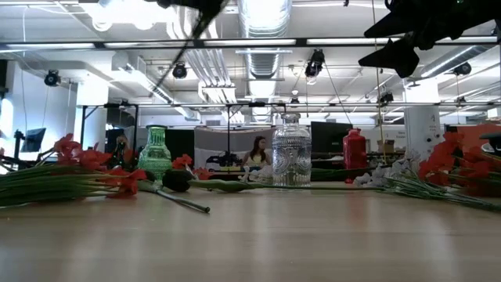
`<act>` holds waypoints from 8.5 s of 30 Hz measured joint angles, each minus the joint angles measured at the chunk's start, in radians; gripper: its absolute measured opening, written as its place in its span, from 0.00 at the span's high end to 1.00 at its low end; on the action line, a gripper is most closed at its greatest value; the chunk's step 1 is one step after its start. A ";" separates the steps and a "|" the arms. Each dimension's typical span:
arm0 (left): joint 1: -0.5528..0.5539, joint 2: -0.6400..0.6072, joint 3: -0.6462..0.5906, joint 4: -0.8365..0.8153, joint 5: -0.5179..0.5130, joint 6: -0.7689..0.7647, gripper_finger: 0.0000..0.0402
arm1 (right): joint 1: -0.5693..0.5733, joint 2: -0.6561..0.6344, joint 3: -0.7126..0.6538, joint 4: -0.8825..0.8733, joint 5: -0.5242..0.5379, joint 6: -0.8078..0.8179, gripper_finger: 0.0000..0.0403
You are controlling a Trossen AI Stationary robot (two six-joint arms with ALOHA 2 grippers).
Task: Sort flowers into vase by color
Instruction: Put the left white flower into the green vase, then put the right red flower into the transparent vase
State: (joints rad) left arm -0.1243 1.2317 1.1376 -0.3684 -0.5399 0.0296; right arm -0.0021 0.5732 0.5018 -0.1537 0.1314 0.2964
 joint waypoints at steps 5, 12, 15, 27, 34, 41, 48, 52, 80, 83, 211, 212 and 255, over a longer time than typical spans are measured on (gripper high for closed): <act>0.155 -0.065 -0.145 0.221 0.170 0.080 1.00 | 0.000 0.000 0.000 0.029 0.002 -0.008 0.22; 0.222 -0.192 -0.386 0.590 0.224 0.192 1.00 | 0.000 0.000 0.000 0.070 0.023 -0.021 0.22; 0.223 -0.224 -0.454 0.644 0.179 0.208 1.00 | 0.000 0.007 0.000 0.070 0.061 -0.019 0.22; 0.330 -0.395 -0.515 0.655 0.059 0.255 1.00 | 0.000 0.098 0.000 0.135 0.104 -0.006 0.22; 0.461 -0.420 -0.519 0.655 0.060 0.242 1.00 | 0.000 0.111 -0.001 0.132 0.104 0.016 0.22; 0.584 -0.390 -0.525 0.651 0.155 0.173 1.00 | 0.000 0.110 -0.001 0.128 0.103 0.019 0.22; 0.627 -0.372 -0.538 0.661 0.166 0.153 1.00 | 0.000 0.109 -0.001 0.125 0.101 0.017 0.22; 0.627 -0.372 -0.551 0.662 0.166 0.142 1.00 | 0.000 0.110 -0.001 0.124 0.101 0.016 0.22; 0.640 -0.369 -0.703 0.798 0.155 0.067 0.96 | 0.000 0.109 -0.001 0.121 0.101 0.018 0.22; 0.642 -0.369 -0.723 0.823 0.154 0.060 0.96 | 0.000 0.109 -0.001 0.121 0.101 0.017 0.22; 0.603 -0.636 -0.789 0.323 0.210 -0.230 0.36 | 0.000 0.109 -0.001 0.106 0.096 0.044 0.22; 0.595 -0.638 -0.789 0.317 0.210 -0.244 0.36 | 0.000 0.109 -0.001 0.106 0.095 0.044 0.22; -0.023 -0.699 -0.789 0.284 0.138 -0.433 0.36 | 0.029 0.530 0.635 -0.986 0.043 0.606 0.22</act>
State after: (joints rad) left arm -0.1474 0.5331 0.3489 -0.0844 -0.4023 -0.4038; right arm 0.0266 1.1028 1.1371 -1.1395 0.1749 0.9021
